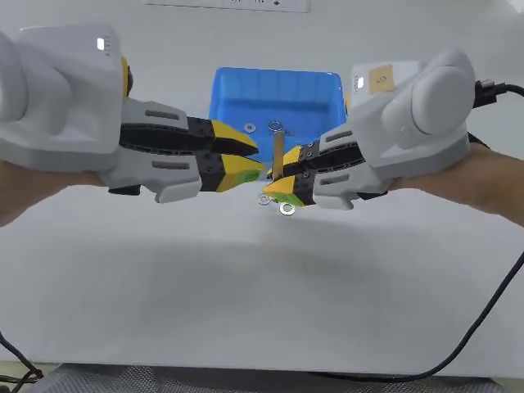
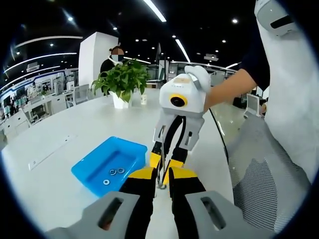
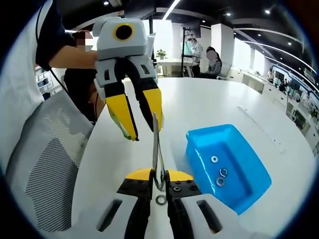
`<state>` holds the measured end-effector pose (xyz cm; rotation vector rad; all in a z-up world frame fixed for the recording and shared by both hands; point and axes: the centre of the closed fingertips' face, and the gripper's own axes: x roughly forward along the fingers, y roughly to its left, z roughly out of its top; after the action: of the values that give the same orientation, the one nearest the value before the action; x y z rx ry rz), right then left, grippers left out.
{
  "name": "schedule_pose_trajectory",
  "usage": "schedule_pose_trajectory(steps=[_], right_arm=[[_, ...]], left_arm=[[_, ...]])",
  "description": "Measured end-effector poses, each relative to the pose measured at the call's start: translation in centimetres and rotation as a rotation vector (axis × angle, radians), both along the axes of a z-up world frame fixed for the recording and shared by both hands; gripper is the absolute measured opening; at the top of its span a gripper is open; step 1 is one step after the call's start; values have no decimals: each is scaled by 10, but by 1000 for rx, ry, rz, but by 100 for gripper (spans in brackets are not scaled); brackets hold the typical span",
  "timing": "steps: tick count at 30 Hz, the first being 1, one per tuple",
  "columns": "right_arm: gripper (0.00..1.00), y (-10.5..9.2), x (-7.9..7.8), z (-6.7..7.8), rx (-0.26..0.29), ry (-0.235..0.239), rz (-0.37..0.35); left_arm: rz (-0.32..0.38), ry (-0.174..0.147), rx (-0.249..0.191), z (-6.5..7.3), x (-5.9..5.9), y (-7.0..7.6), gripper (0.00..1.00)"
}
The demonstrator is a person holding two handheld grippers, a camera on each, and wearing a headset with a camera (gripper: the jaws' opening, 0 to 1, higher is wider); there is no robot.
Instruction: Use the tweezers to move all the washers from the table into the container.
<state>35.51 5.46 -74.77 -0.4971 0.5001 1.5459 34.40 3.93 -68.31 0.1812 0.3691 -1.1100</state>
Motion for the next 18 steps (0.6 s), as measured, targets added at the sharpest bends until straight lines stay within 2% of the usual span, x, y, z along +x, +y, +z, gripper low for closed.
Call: schedule_pose_trajectory(steps=[6, 13, 15, 18], right_arm=[[10, 1, 3, 10, 5, -15, -7], [10, -1, 9, 29, 7, -51, 2], [10, -2, 11, 33, 6, -58, 2], [10, -2, 15, 40, 13, -69, -4]], left_arm=[[20, -4, 4, 1, -2, 11, 14], [46, 1, 5, 1, 0, 19, 17], [57, -1, 4, -2, 5, 31, 19], [67, 6, -1, -3, 5, 36, 23]])
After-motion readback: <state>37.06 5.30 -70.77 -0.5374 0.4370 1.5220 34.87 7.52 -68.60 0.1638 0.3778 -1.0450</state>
